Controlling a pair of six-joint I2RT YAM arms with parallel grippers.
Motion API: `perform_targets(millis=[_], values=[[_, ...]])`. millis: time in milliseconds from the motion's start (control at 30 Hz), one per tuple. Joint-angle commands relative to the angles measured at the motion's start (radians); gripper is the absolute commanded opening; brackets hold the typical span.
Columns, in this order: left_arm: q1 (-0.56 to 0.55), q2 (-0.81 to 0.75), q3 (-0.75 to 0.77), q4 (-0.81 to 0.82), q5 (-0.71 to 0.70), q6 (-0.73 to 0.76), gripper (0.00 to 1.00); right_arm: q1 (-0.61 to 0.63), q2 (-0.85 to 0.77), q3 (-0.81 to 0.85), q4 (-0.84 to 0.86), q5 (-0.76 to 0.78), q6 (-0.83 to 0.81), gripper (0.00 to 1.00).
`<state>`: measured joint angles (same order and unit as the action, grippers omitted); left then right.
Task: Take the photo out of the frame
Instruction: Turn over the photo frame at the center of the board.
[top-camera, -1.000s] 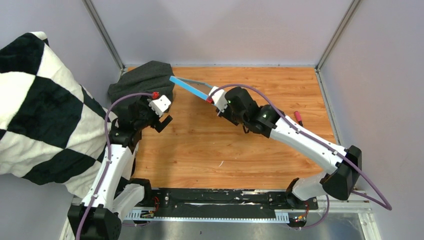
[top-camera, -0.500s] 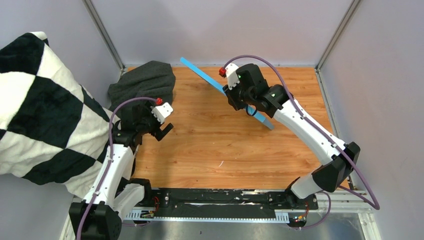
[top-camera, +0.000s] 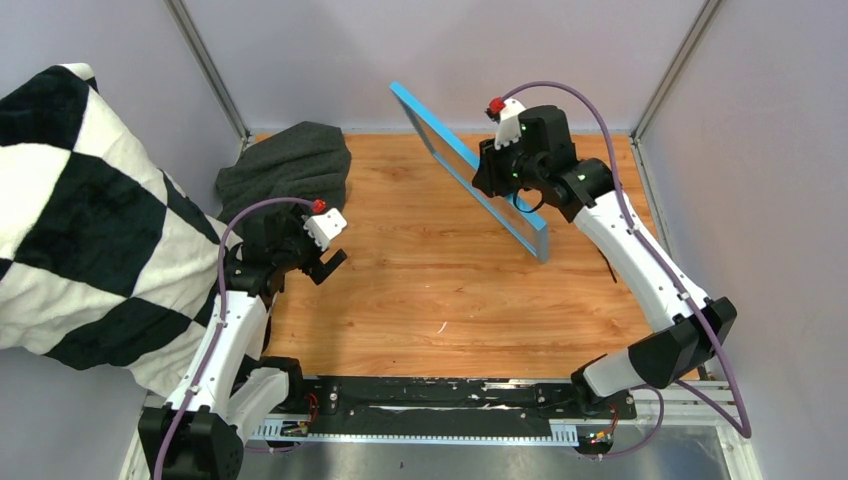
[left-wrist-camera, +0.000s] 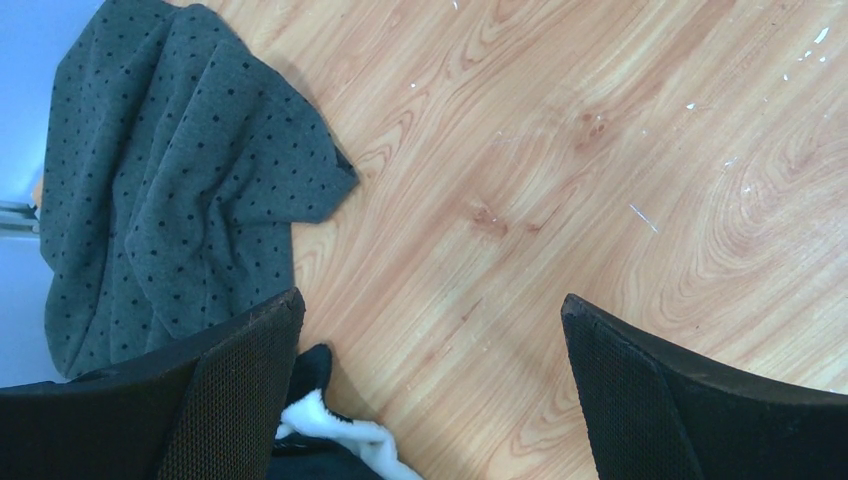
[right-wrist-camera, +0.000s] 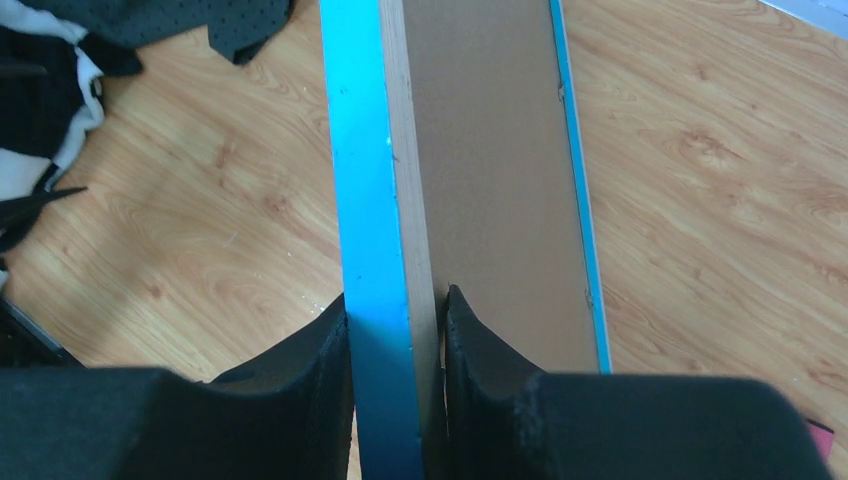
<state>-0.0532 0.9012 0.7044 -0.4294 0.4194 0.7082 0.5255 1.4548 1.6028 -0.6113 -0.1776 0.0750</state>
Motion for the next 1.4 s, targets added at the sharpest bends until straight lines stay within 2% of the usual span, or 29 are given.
perform_targets(millis=[0,700,933,1367], values=[[0.008,0.0,-0.016,-0.007,0.022,0.011,1.0,-0.065,-0.036,-0.056,0.025,-0.184,0.273,0.0],[0.008,0.011,-0.022,-0.006,0.038,0.017,1.0,-0.188,-0.038,-0.051,0.101,-0.371,0.461,0.0],[0.008,0.007,-0.025,-0.006,0.042,0.019,1.0,-0.201,-0.03,-0.05,0.119,-0.382,0.493,0.0],[0.008,0.015,-0.024,-0.007,0.058,0.02,1.0,-0.282,-0.078,-0.182,0.193,-0.368,0.534,0.0]])
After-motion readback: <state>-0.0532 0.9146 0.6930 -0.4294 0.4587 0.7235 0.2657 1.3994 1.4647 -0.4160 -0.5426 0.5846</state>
